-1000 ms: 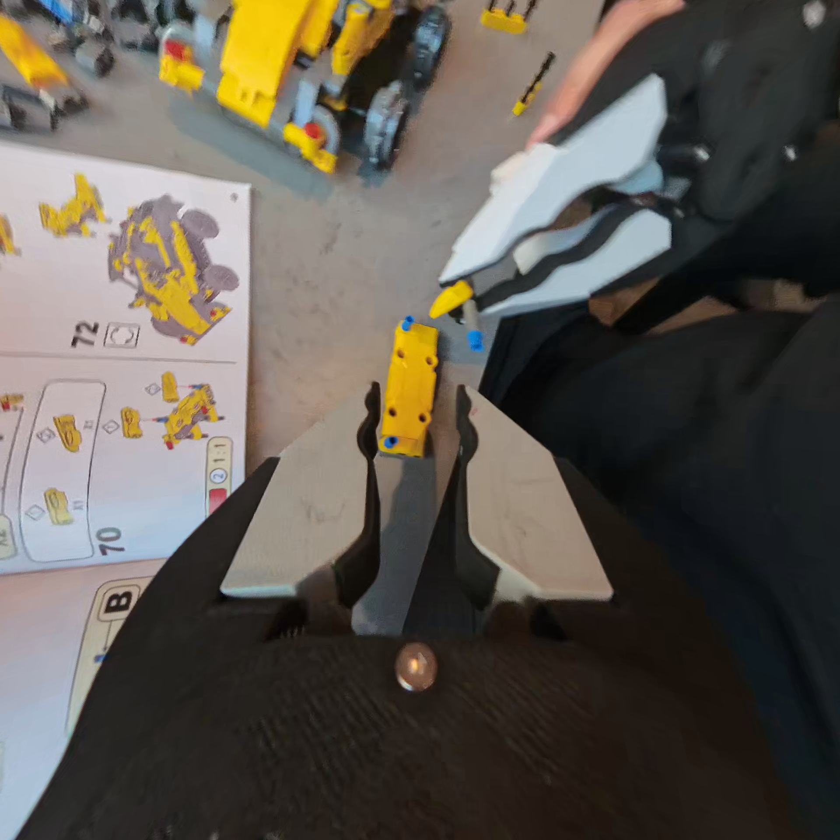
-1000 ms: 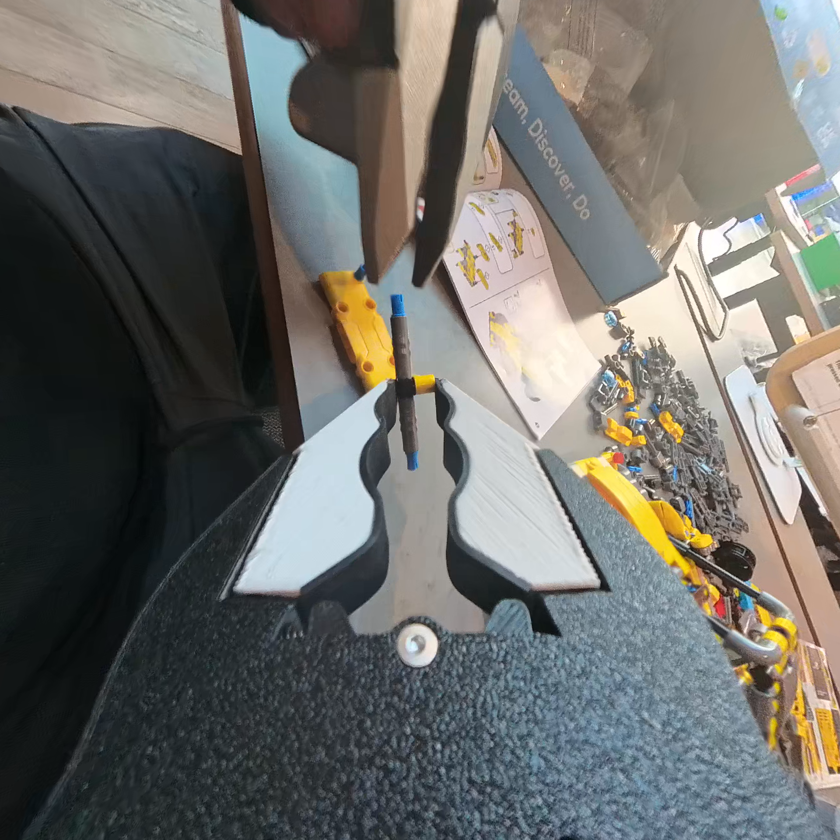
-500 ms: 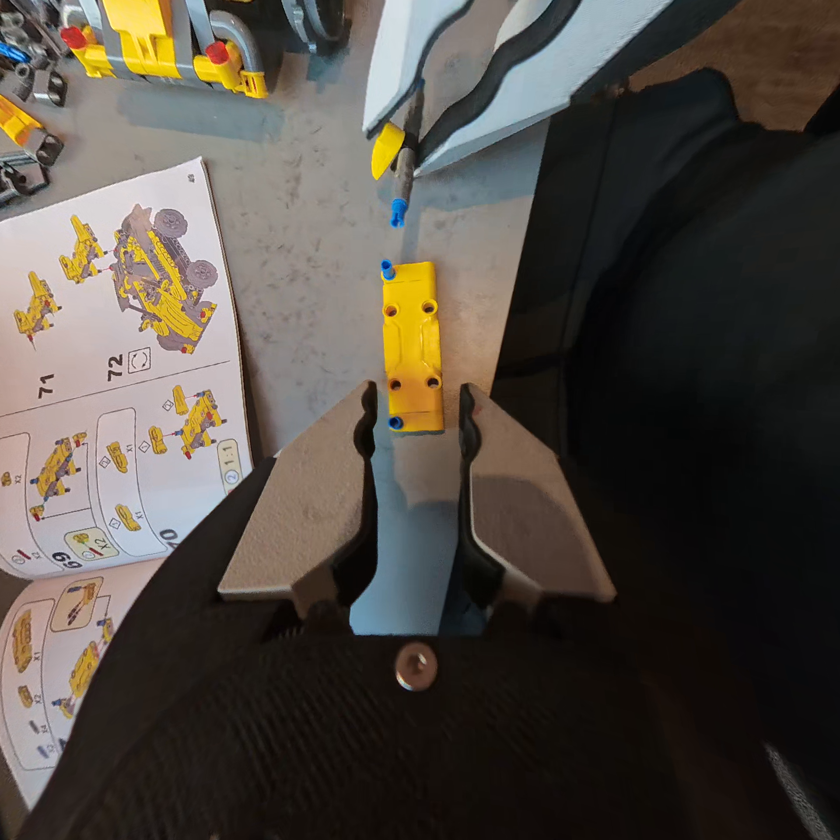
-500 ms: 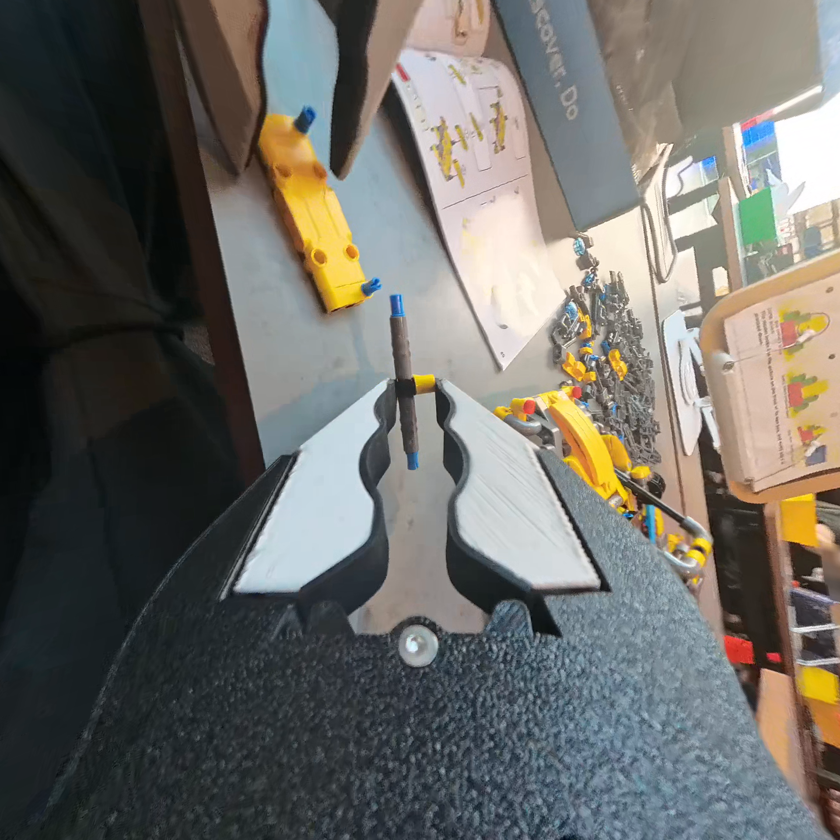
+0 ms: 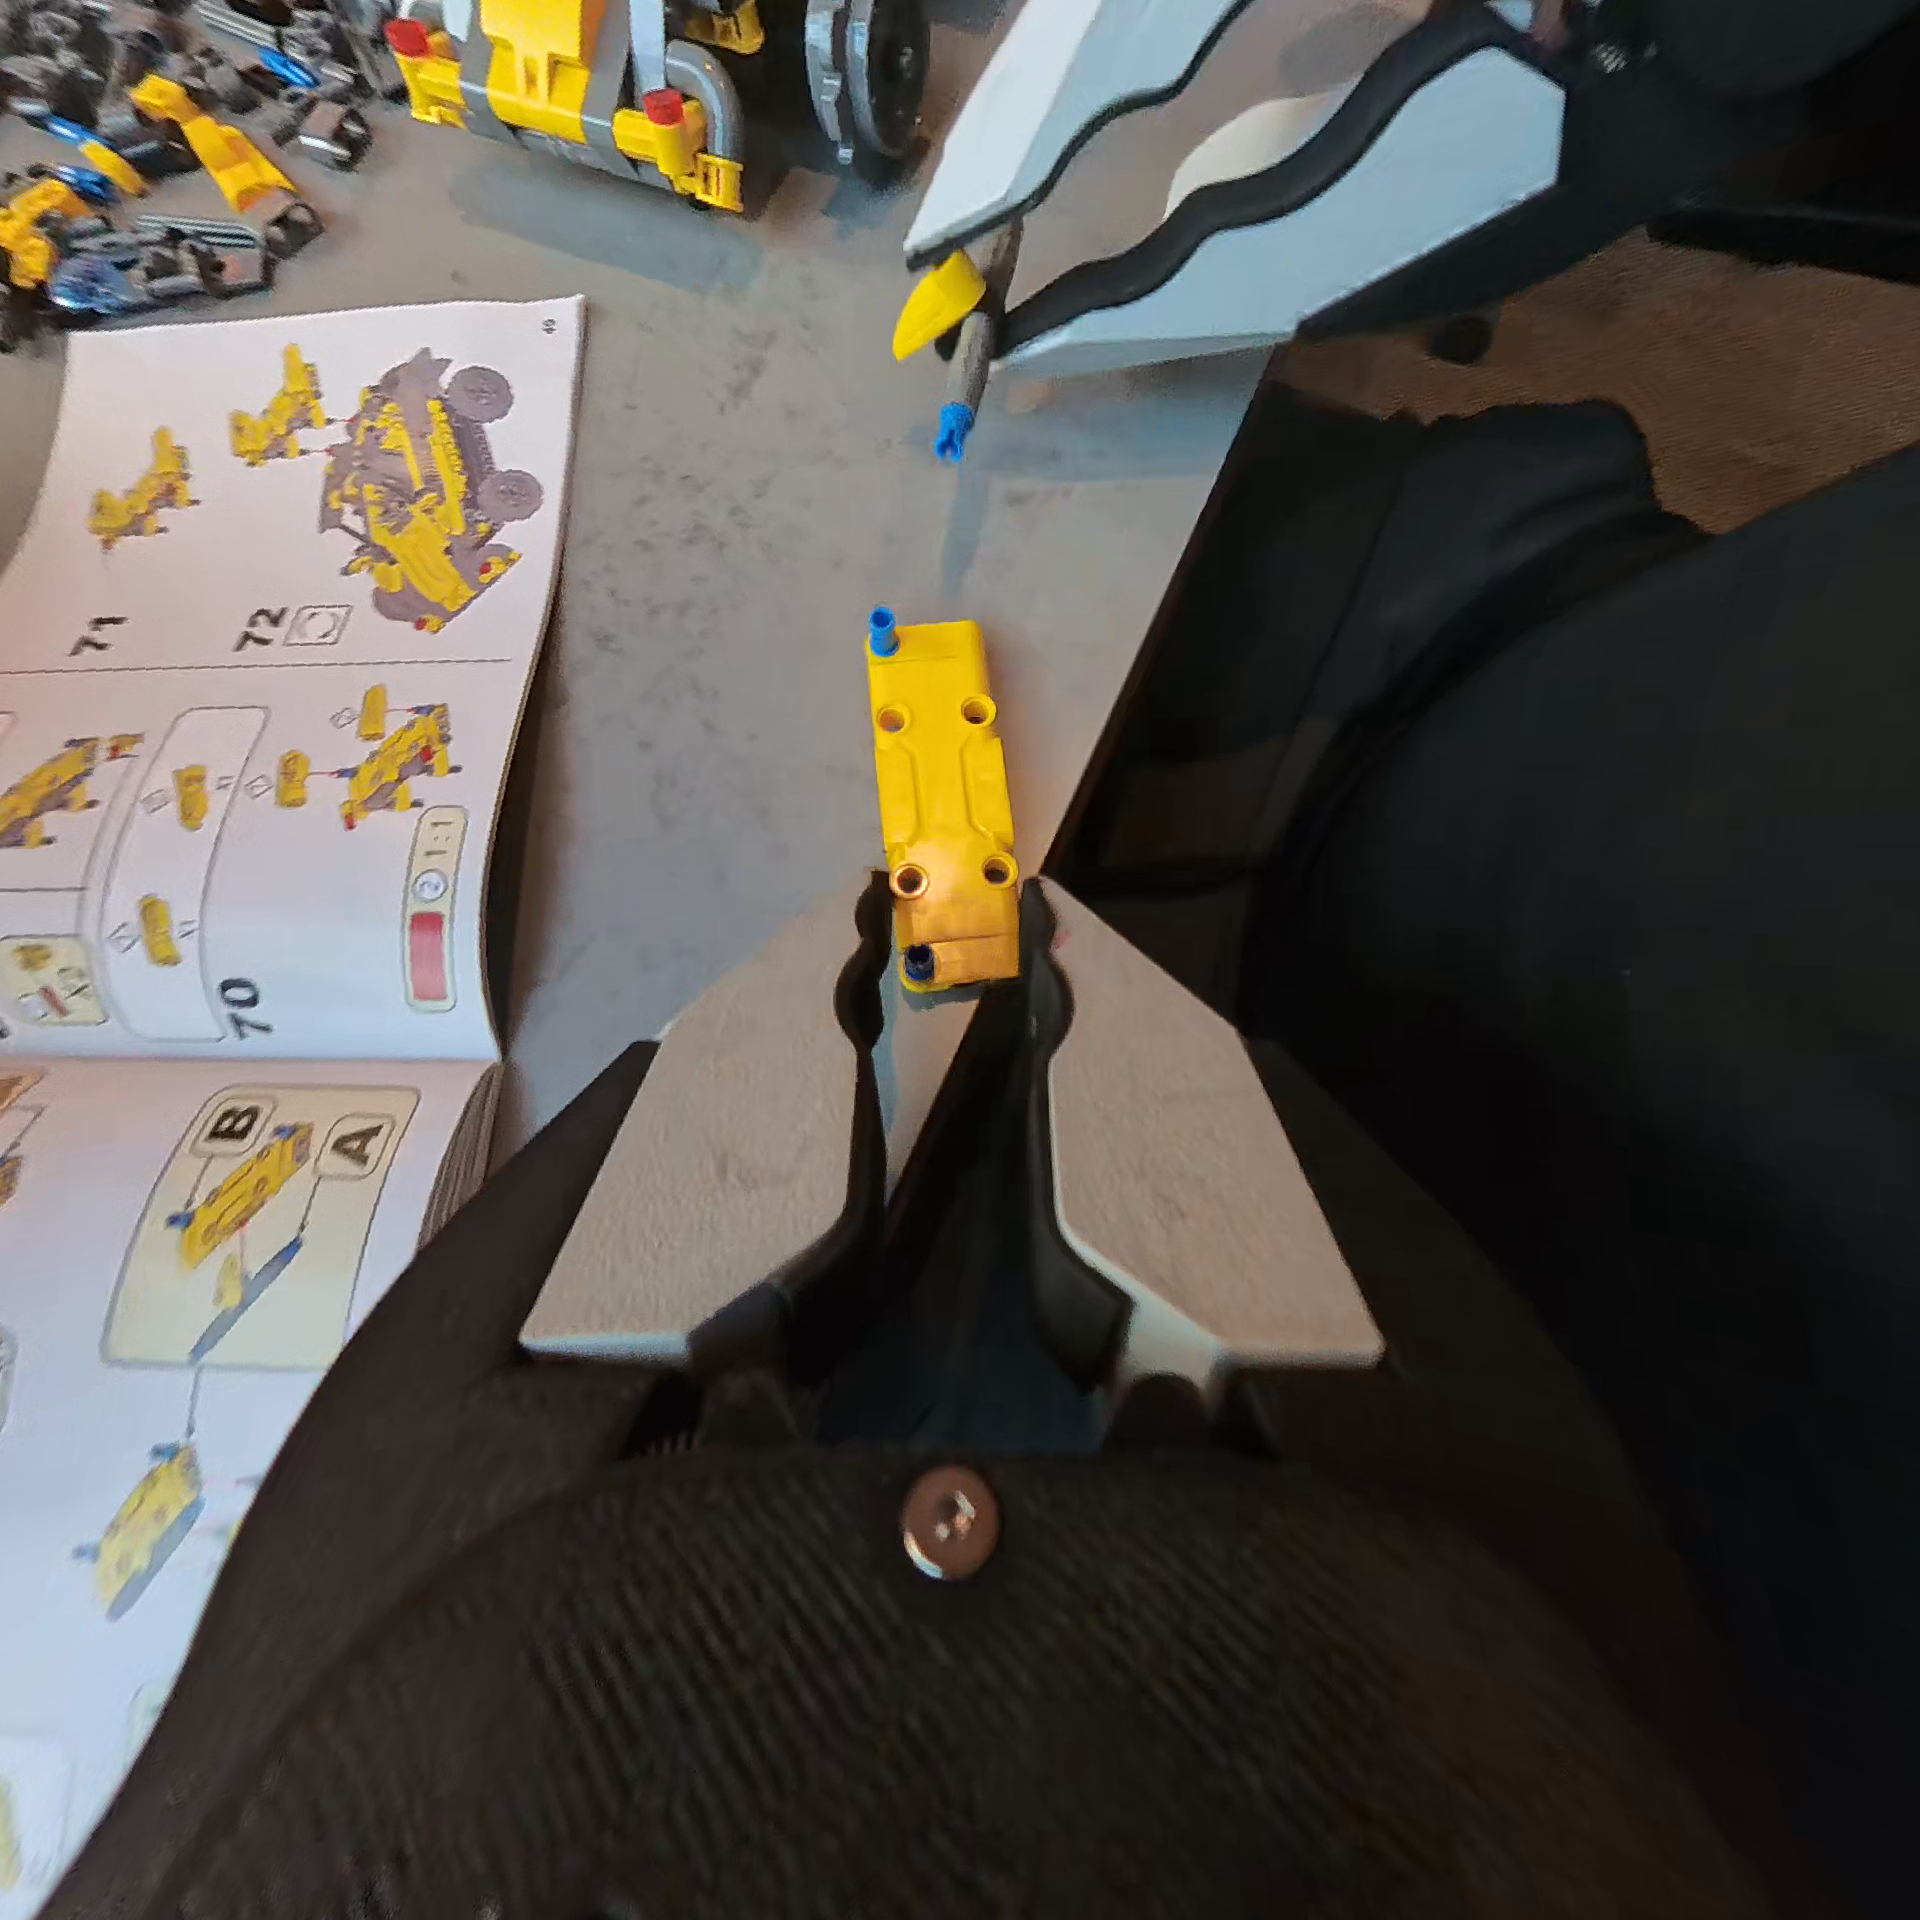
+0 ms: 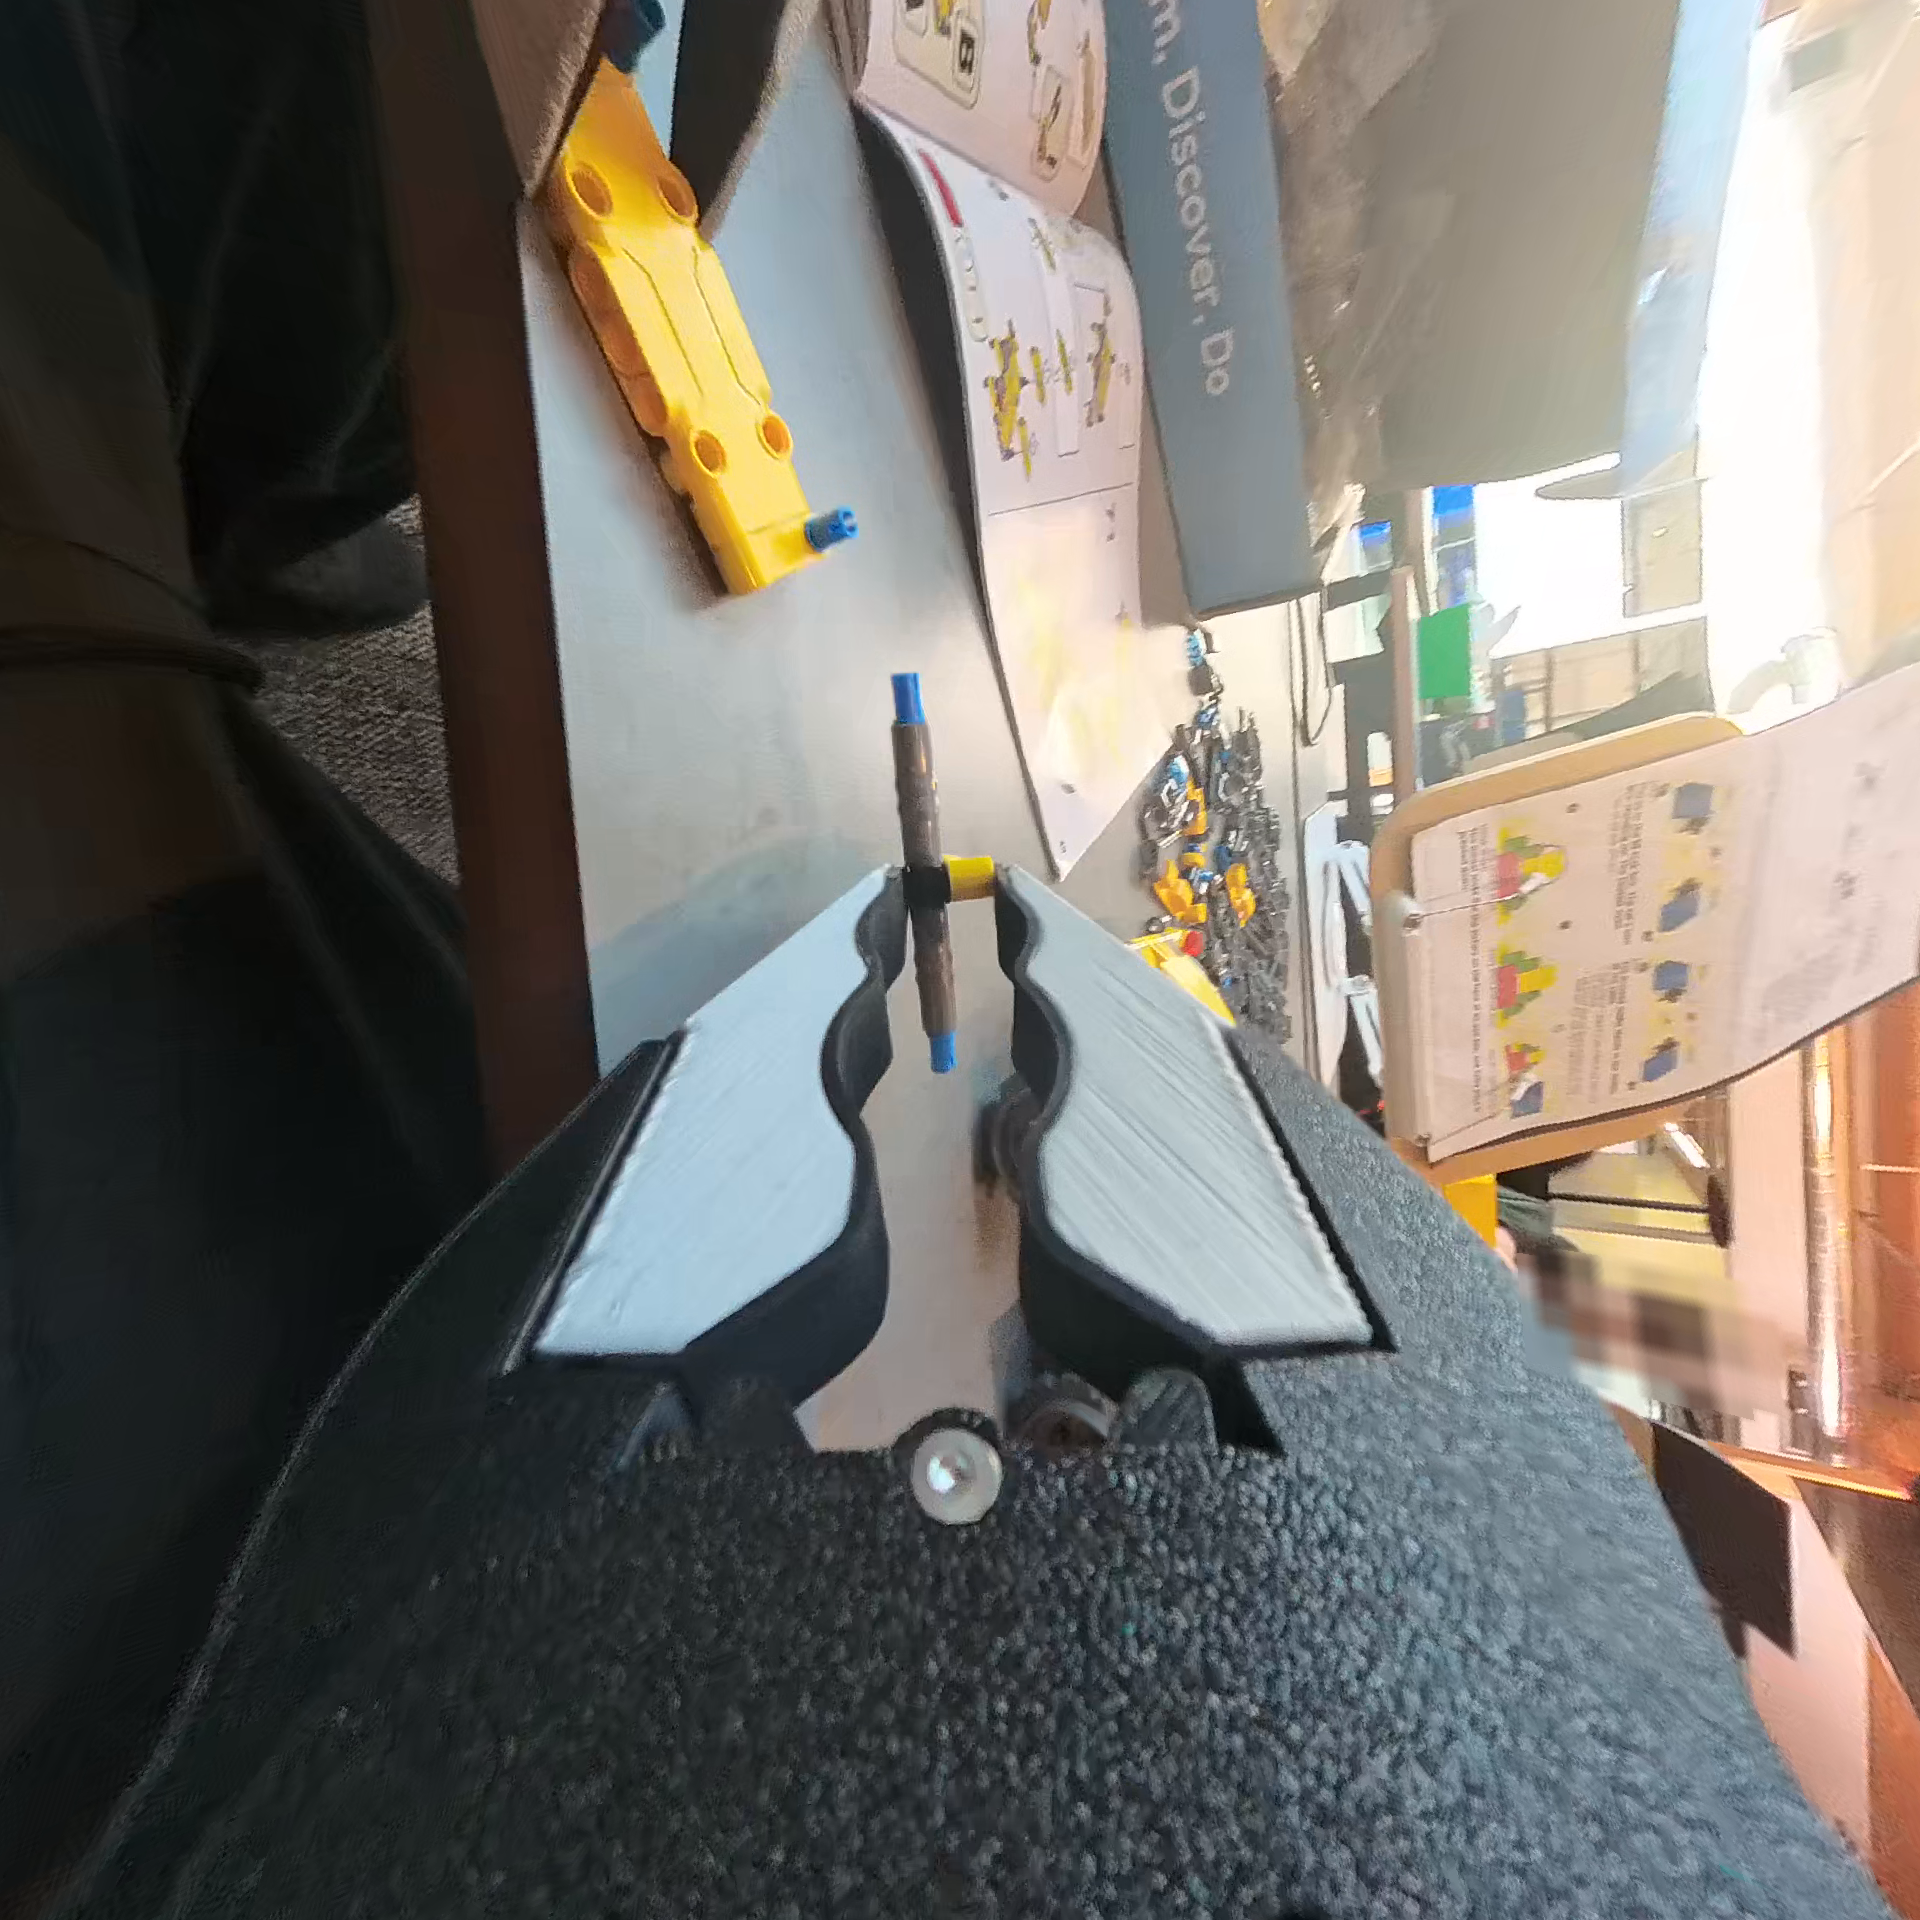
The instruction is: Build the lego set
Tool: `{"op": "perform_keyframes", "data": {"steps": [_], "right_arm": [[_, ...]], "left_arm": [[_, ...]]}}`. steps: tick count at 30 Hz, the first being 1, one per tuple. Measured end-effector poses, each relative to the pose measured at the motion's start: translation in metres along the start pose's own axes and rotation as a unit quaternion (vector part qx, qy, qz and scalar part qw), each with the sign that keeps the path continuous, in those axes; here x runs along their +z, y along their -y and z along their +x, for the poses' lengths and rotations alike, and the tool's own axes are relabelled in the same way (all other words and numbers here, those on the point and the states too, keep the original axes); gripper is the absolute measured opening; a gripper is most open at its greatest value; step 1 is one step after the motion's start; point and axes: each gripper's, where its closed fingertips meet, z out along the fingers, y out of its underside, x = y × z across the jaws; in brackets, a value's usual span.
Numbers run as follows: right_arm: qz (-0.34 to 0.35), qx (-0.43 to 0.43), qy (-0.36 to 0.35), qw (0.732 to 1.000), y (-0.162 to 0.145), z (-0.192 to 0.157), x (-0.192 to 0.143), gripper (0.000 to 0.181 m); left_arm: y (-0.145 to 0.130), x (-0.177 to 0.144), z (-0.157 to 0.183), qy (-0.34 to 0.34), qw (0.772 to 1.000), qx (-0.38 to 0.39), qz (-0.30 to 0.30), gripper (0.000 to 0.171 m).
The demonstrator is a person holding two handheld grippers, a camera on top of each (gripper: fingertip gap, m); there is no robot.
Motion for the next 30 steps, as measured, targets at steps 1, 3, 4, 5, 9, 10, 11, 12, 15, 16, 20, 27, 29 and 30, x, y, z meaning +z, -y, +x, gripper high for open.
{"op": "perform_keyframes", "data": {"steps": [1, 3, 4, 5, 9, 10, 11, 12, 15, 16, 20, 27, 29, 30], "right_arm": [[0.003, -0.004, -0.004, 1.0, 0.001, 0.002, 0.001, 0.017], [0.004, -0.012, 0.005, 1.0, 0.002, 0.0, 0.006, 0.017], [0.002, -0.014, 0.004, 1.0, 0.002, 0.001, 0.008, 0.017], [0.003, -0.016, 0.006, 1.0, 0.003, 0.001, 0.01, 0.017], [0.007, -0.026, 0.024, 0.999, 0.007, -0.004, 0.016, 0.017], [0.007, -0.028, 0.027, 0.999, 0.007, -0.005, 0.018, 0.017], [0.006, -0.031, 0.028, 0.999, 0.007, -0.005, 0.019, 0.017], [0.005, -0.033, 0.032, 0.999, 0.006, -0.006, 0.02, 0.017], [0.007, -0.033, 0.036, 0.999, 0.006, -0.006, 0.021, 0.017], [0.001, -0.033, 0.034, 0.999, 0.004, -0.004, 0.021, 0.017], [0.016, -0.015, 0.03, 0.999, 0.009, 0.001, 0.016, 0.017], [0.014, -0.029, 0.019, 0.999, 0.007, -0.001, 0.016, 0.017], [0.017, -0.021, 0.011, 1.0, 0.008, 0.003, 0.014, 0.017], [0.019, -0.015, 0.01, 1.0, 0.008, 0.005, 0.014, 0.017]], "left_arm": [[-0.001, -0.002, -0.001, 0.012, 1.0, 0.007, 0.002, 0.021], [-0.003, -0.004, -0.003, 0.03, 0.999, 0.021, 0.008, 0.021], [-0.003, -0.005, -0.003, 0.037, 0.999, 0.029, 0.013, 0.021], [-0.003, -0.005, -0.003, 0.043, 0.998, 0.035, 0.017, 0.021], [-0.003, -0.005, -0.002, 0.043, 0.998, 0.044, 0.027, 0.021], [-0.003, -0.005, -0.002, 0.038, 0.998, 0.041, 0.03, 0.021], [-0.003, -0.005, -0.002, 0.034, 0.998, 0.038, 0.033, 0.021], [-0.004, -0.006, -0.002, 0.029, 0.998, 0.036, 0.036, 0.021], [-0.005, -0.007, -0.004, 0.02, 0.999, 0.026, 0.041, 0.021], [-0.005, -0.007, -0.005, 0.018, 0.999, 0.022, 0.042, 0.021], [-0.005, -0.006, -0.004, 0.009, 0.999, 0.018, 0.049, 0.021], [-0.004, -0.006, -0.001, 0.001, 0.998, 0.013, 0.056, 0.021], [-0.003, -0.005, -0.001, 0.006, 0.998, 0.018, 0.056, 0.021], [-0.003, -0.005, -0.001, 0.009, 0.998, 0.02, 0.055, 0.021]]}}
